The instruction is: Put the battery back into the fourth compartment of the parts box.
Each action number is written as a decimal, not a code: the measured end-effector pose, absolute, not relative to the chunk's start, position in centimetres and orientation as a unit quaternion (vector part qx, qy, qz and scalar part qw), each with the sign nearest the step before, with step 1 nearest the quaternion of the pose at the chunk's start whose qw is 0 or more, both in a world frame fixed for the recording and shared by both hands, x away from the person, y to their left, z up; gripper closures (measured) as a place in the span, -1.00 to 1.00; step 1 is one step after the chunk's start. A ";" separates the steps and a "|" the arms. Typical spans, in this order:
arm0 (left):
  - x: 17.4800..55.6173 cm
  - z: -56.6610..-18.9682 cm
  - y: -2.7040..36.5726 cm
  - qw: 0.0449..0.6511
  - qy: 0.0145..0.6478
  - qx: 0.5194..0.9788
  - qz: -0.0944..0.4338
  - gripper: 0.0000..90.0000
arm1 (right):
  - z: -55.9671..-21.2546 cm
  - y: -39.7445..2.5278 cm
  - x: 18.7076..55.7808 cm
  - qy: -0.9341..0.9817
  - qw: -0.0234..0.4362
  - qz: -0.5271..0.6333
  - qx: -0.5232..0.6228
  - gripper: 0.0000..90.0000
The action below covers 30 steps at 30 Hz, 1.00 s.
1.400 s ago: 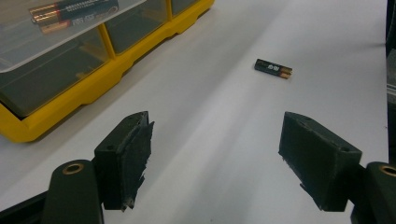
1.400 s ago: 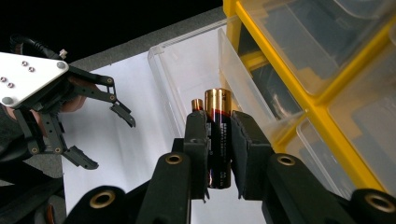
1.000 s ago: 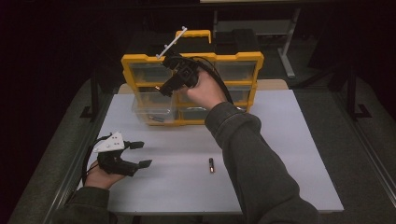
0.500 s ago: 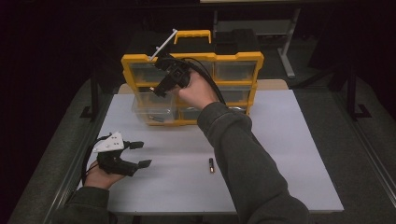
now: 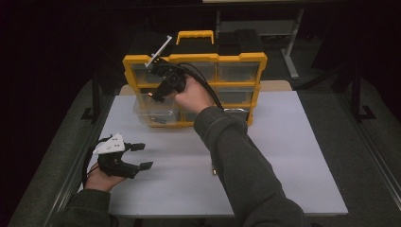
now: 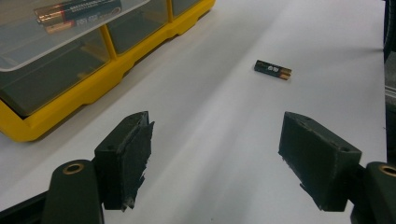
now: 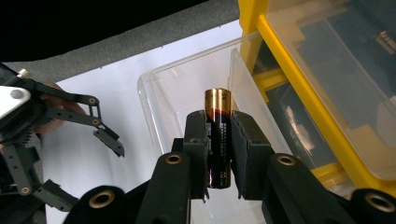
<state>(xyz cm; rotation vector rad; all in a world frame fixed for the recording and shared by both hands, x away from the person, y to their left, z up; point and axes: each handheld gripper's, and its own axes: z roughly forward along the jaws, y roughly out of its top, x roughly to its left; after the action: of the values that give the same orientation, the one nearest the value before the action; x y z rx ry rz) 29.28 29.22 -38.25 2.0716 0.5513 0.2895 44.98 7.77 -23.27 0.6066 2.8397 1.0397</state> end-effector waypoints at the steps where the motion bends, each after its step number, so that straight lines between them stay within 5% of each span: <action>1: 29.3 -38.2 29.2 0.470 0.225 0.845 0.118 -0.45 | -23.4 7.9 45.0 0.921 0.028 0.335 0.197 0.69; 30: 29.2 -38.3 29.1 0.472 0.228 0.844 0.117 -0.45 | -23.8 6.6 44.8 0.915 0.009 0.349 0.204 0.63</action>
<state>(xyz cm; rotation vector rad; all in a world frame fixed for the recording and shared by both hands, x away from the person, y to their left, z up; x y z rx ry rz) 29.20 29.09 -38.30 2.0658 0.5582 0.2854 44.81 6.61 -23.82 0.6369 2.8569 1.0903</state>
